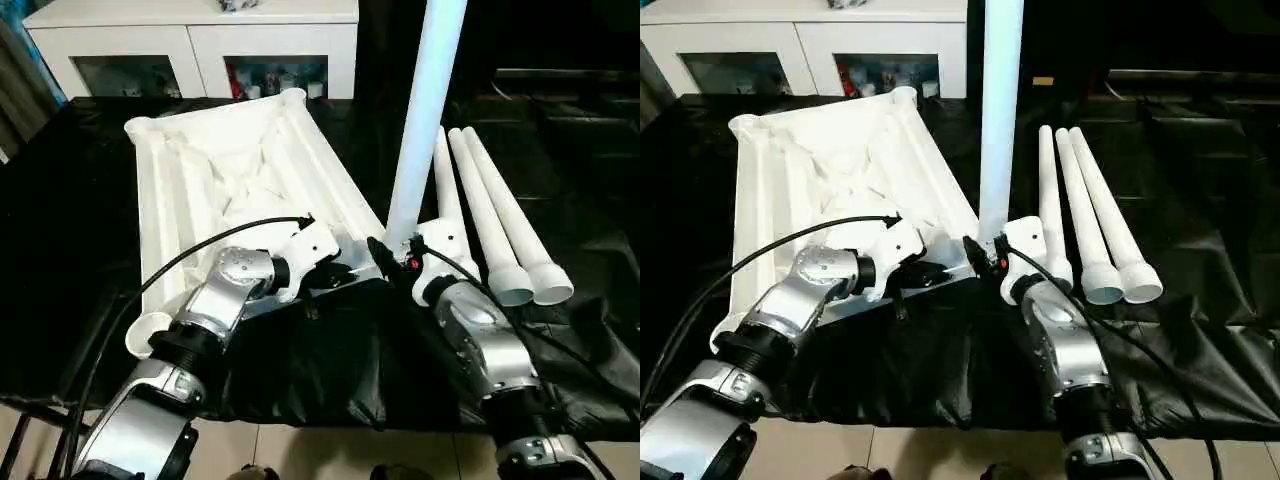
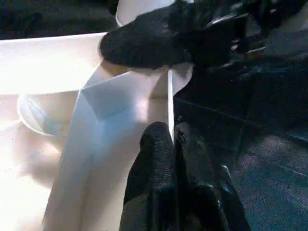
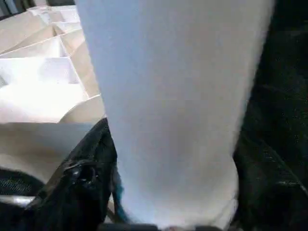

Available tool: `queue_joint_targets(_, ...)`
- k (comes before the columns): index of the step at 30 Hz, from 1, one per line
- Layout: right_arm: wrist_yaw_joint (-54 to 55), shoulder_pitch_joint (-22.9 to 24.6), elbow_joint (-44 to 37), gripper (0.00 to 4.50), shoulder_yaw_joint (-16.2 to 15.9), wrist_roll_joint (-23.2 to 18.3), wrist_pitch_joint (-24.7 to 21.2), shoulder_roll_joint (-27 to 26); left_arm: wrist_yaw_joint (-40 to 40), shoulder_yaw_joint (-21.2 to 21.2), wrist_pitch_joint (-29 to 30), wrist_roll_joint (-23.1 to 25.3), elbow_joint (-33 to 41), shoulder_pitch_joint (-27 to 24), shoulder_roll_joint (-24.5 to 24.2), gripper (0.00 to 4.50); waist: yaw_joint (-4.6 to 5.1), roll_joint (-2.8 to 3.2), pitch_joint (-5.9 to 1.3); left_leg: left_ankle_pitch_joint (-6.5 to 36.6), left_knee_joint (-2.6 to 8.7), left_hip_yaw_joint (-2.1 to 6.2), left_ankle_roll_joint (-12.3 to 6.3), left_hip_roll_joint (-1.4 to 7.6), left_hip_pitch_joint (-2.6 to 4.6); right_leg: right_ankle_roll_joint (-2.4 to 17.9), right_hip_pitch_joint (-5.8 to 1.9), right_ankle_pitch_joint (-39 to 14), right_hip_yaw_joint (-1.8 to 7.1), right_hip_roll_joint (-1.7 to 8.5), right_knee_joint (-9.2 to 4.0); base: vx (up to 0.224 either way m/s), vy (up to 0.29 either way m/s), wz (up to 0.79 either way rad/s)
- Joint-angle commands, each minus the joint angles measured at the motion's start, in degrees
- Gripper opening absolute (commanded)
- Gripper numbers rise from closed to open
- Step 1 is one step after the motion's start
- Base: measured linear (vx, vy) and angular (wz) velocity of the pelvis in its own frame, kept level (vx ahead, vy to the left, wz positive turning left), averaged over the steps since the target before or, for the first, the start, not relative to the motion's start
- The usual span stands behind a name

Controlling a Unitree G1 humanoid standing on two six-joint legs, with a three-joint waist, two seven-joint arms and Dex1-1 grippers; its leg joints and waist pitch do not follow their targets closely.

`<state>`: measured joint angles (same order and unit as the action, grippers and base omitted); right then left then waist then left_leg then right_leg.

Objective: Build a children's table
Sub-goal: Rotate leg to tighten

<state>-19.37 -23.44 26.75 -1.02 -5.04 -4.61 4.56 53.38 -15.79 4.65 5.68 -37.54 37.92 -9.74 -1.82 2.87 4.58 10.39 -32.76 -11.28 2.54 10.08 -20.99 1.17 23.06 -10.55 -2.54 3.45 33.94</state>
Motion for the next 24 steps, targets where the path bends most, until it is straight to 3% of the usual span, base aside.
queue_joint_targets(1,-2.08,0.09,2.33,3.63,-2.92,0.07,-1.09,-1.96,2.16,-3.98,-0.69,-0.05,1.15,-1.08,2.3,0.0,-0.06,-0.22,-2.89,14.63,4.0,1.64,-2.62,3.06,0.56,12.08,-2.28,-15.82,2.8,4.79,-5.03,0.0,0.0,0.0)
queue_joint_targets(2,-2.63,0.15,2.12,3.81,-3.17,0.29,-0.68,-1.55,2.54,-4.02,-1.01,-0.09,1.21,-1.16,1.99,0.0,-0.16,-0.06,-3.16,13.02,3.9,1.61,-2.91,3.07,0.47,12.68,-2.48,-12.44,2.76,4.74,-4.69,0.0,0.0,0.0)
queue_joint_targets(6,-8.15,1.06,-0.2,3.81,-4.6,-0.09,0.77,1.29,6.5,-4.14,-3.56,-1.11,1.99,-1.79,0.34,0.0,-0.33,-0.02,-3.55,8.8,3.5,1.56,-4.79,3.06,0.16,14.71,-3.03,-3.31,2.62,4.73,-3.72,0.0,0.0,0.0)
queue_joint_targets(8,-11.33,1.77,-1.72,3.81,-5.7,-0.37,1.06,2.7,8.28,-4.3,-4.6,-1.51,2.39,-2.01,-0.39,0.0,-0.4,-0.09,-3.68,6.84,3.26,1.51,-6.56,3.08,0.05,15.45,-3.34,0.88,2.55,4.8,-3.32,0.0,0.0,0.0)
queue_joint_targets(13,-26.88,6.14,-10.31,3.81,-10.48,-2.83,0.06,10.19,16.29,-5.41,-7.84,-2.26,2.89,-2.21,-4.24,0.0,-1.08,-0.03,-3.41,8.56,3.34,1.38,-7.72,3.47,0.24,15.49,-3.33,-1.19,2.33,4.61,-3.51,0.0,0.0,0.0)
queue_joint_targets(18,-33.83,7.93,-13.74,3.81,-11.34,-4.96,-1.95,14.3,19.65,-5.78,-9.24,-2.44,2.74,-1.99,-6.13,0.0,-1.63,0.06,-3.08,12.16,3.7,1.38,-5.44,3.66,0.65,14.5,-2.91,-9.7,2.53,4.85,-4.32,0.0,0.0,0.0)
queue_joint_targets(20,-38.92,9.02,-16.1,3.81,-11.96,-6.34,-3.68,17.95,22.32,-5.91,-9.92,-2.88,2.78,-1.9,-7.43,0.0,-1.78,0.05,-3.22,11.8,3.66,1.39,-5.1,3.61,0.6,14.53,-2.97,-9.03,2.55,4.79,-4.15,0.0,0.0,0.0)
queue_joint_targets(24,-43.03,9.62,-17.83,3.81,-12.59,-6.65,-4.81,21.54,24.9,-6.29,-10.78,-3.25,2.81,-1.96,-8.55,0.0,-2.18,0.0,-3.4,9.46,3.35,1.4,-6.29,3.56,0.36,15.21,-3.12,-5.03,2.51,4.89,-3.8,0.0,0.0,0.0)
